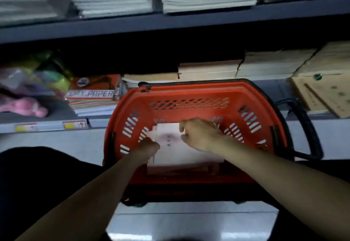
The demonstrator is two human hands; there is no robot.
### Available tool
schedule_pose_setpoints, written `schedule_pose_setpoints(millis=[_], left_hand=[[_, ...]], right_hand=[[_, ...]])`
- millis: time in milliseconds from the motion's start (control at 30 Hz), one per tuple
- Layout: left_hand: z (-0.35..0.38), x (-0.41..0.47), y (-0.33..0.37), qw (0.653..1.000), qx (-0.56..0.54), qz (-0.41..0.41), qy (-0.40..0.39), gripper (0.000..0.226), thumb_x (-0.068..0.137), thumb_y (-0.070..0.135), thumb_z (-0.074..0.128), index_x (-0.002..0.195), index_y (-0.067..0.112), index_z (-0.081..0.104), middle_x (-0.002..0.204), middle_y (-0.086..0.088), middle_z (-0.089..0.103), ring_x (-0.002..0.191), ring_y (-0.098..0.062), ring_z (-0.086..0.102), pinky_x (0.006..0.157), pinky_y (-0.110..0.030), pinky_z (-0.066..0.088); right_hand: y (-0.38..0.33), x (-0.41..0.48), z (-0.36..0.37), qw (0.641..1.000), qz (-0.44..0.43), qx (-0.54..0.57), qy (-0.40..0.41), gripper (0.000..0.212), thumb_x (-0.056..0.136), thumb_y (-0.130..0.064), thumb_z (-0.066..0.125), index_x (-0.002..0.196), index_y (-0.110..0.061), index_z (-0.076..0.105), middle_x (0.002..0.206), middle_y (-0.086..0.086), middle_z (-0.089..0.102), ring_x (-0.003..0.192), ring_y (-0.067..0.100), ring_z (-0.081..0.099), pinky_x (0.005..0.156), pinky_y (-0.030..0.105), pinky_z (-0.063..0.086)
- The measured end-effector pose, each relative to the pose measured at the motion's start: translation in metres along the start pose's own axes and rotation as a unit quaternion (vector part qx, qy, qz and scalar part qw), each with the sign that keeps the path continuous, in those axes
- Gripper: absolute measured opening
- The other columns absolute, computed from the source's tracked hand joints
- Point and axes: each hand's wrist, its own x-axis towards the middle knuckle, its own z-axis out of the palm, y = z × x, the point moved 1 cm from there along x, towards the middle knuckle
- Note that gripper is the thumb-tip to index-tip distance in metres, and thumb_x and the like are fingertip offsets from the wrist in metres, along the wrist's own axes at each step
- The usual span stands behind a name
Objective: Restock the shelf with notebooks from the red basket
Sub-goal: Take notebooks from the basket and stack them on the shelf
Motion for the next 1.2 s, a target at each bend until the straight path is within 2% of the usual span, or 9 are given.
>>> schedule_pose_setpoints(millis=[100, 233, 433, 533, 600, 800, 900, 1033, 1200], left_hand=[[0.025, 0.0, -0.023, 0.994, 0.109, 0.011, 0.0, 0.045, 0.094, 0.02, 0.051, 0.134, 0.0, 0.05, 0.138, -0.02, 0.052, 0.126, -0.031, 0.052, 0.1, -0.03, 0.041], [0.016, -0.006, -0.021, 0.999, -0.015, -0.045, 0.027, 0.04, 0.103, 0.02, 0.039, 0.136, 0.0, 0.049, 0.142, -0.019, 0.05, 0.129, -0.03, 0.049, 0.105, -0.031, 0.037], [-0.002, 0.001, 0.015, 0.969, -0.243, -0.042, 0.029, 0.03, 0.096, 0.018, 0.048, 0.118, 0.003, 0.061, 0.11, -0.02, 0.066, 0.098, -0.033, 0.066, 0.086, -0.04, 0.056], [-0.002, -0.003, 0.028, 0.9, -0.428, -0.053, -0.064, 0.039, 0.102, 0.033, 0.041, 0.096, 0.005, 0.067, 0.083, -0.016, 0.067, 0.055, -0.022, 0.067, 0.053, -0.028, 0.055], [0.0, -0.005, 0.03, 0.855, -0.508, -0.059, -0.092, 0.053, 0.102, 0.049, 0.034, 0.105, 0.005, 0.064, 0.092, -0.018, 0.069, 0.065, -0.025, 0.07, 0.059, -0.033, 0.059], [0.024, -0.016, 0.036, 0.904, -0.423, 0.057, 0.001, 0.054, 0.072, 0.046, 0.076, 0.116, 0.021, 0.056, 0.097, -0.008, 0.071, 0.088, -0.027, 0.07, 0.081, -0.048, 0.058], [0.018, -0.007, 0.018, 0.927, -0.35, 0.036, 0.127, 0.035, 0.074, 0.027, 0.065, 0.108, 0.018, 0.064, 0.092, -0.01, 0.072, 0.086, -0.031, 0.069, 0.08, -0.05, 0.059], [0.007, -0.014, 0.013, 0.928, -0.342, 0.044, 0.14, 0.02, 0.08, 0.013, 0.064, 0.099, 0.007, 0.066, 0.095, -0.015, 0.072, 0.091, -0.035, 0.069, 0.079, -0.05, 0.059], [-0.001, -0.061, 0.041, 0.902, -0.362, 0.202, 0.116, 0.021, 0.076, 0.009, 0.076, 0.097, 0.006, 0.071, 0.095, -0.008, 0.075, 0.09, -0.026, 0.072, 0.081, -0.048, 0.059]], right_hand=[[0.008, 0.001, 0.053, 0.99, 0.006, -0.066, -0.127, 0.039, 0.092, -0.026, 0.053, 0.129, -0.015, 0.047, 0.124, 0.012, 0.054, 0.113, 0.034, 0.058, 0.089, 0.041, 0.051], [0.011, 0.002, 0.089, 0.976, -0.028, -0.131, -0.172, 0.046, 0.093, -0.004, 0.043, 0.137, -0.014, 0.04, 0.133, 0.012, 0.047, 0.121, 0.036, 0.053, 0.093, 0.043, 0.046], [0.015, 0.019, 0.103, 0.984, -0.032, -0.108, -0.142, 0.045, 0.097, -0.01, 0.038, 0.141, -0.019, 0.033, 0.139, 0.01, 0.043, 0.119, 0.035, 0.055, 0.097, 0.044, 0.046], [0.02, 0.032, 0.089, 0.989, -0.007, -0.096, -0.113, 0.035, 0.094, -0.014, 0.045, 0.129, -0.016, 0.045, 0.12, 0.014, 0.063, 0.107, 0.035, 0.064, 0.087, 0.041, 0.049], [0.02, 0.042, 0.076, 0.995, 0.029, -0.067, -0.062, 0.023, 0.093, -0.026, 0.05, 0.113, -0.017, 0.055, 0.106, 0.013, 0.068, 0.099, 0.034, 0.065, 0.079, 0.037, 0.05], [-0.025, 0.04, 0.066, 0.995, 0.058, 0.085, -0.007, 0.025, 0.082, -0.032, 0.064, 0.104, -0.019, 0.066, 0.1, 0.009, 0.072, 0.096, 0.031, 0.067, 0.068, 0.028, 0.041], [-0.029, 0.035, 0.071, 0.977, 0.045, 0.205, -0.045, 0.018, 0.077, -0.037, 0.068, 0.093, -0.027, 0.069, 0.096, -0.006, 0.074, 0.094, 0.016, 0.068, 0.076, 0.027, 0.048], [-0.01, 0.04, 0.075, 0.936, 0.085, 0.338, -0.049, 0.017, 0.078, -0.036, 0.07, 0.091, -0.027, 0.065, 0.1, -0.006, 0.073, 0.099, 0.014, 0.068, 0.092, 0.035, 0.052], [0.027, 0.046, 0.04, 0.907, 0.182, 0.379, 0.001, 0.075, 0.058, -0.013, 0.066, 0.129, -0.032, 0.047, 0.116, 0.003, 0.062, 0.104, 0.025, 0.061, 0.076, 0.036, 0.054]])
